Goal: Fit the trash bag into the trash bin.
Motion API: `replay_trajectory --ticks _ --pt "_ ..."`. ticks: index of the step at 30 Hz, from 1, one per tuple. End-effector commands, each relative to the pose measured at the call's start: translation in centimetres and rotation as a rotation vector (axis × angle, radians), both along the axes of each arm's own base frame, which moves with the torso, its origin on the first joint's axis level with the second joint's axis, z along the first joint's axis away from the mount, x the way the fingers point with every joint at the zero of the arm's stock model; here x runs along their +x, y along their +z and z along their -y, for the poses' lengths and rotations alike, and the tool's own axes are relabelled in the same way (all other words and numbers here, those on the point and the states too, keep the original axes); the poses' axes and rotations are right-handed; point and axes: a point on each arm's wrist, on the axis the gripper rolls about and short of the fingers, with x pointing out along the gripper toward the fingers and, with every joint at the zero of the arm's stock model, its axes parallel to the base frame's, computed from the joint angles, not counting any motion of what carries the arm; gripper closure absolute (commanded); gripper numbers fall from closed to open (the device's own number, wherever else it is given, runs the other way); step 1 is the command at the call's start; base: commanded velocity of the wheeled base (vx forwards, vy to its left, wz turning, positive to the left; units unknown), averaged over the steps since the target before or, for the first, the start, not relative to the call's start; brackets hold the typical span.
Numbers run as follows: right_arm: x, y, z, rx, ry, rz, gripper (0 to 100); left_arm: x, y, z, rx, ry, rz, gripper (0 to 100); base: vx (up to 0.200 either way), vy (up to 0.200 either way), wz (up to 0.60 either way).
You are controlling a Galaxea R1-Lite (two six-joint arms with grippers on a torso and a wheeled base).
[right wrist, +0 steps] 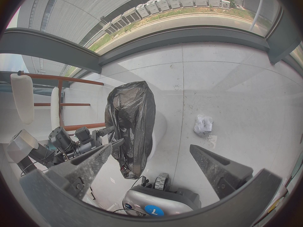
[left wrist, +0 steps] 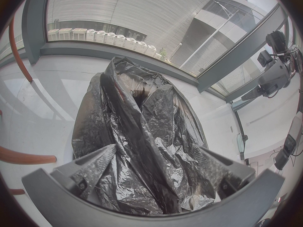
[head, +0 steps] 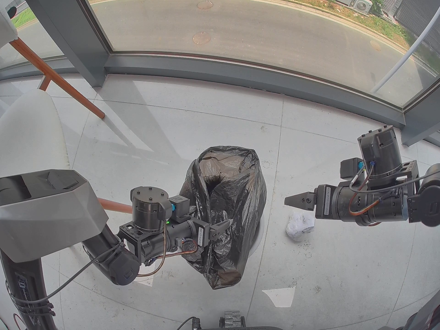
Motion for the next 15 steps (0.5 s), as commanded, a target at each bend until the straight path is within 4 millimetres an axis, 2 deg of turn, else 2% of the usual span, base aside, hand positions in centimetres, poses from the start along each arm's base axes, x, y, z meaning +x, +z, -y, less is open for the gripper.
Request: replay_trajectory --ticks 1,8,12,13,15 --pt "-0.2 0.1 0.1 0.002 0.0 0.003 0 0.5 -0.1 0.4 -0.007 -0.001 0.01 100 0.0 0.0 0.0" --pt "-0.5 0.9 0.4 0.016 -0.001 0.03 0 -0.2 -0.1 0.1 -0.03 0.018 -0.028 100 0.0 0.0 0.0" --pt "-0.7 1.3 0.6 0.024 -0.005 0.04 0 -1.2 1.4 -0.7 -0.044 0.028 -0.01 100 0.0 0.0 0.0" --pt "-0.8 1.5 0.8 0.03 -0.009 0.047 0 -2.3 2.6 -1.5 -0.053 0.032 -0.002 100 0.0 0.0 0.0" --pt "-0.9 1.6 0.9 0.033 -0.009 0.05 0 -3.2 3.8 -2.1 -0.064 0.033 0.017 100 0.0 0.0 0.0"
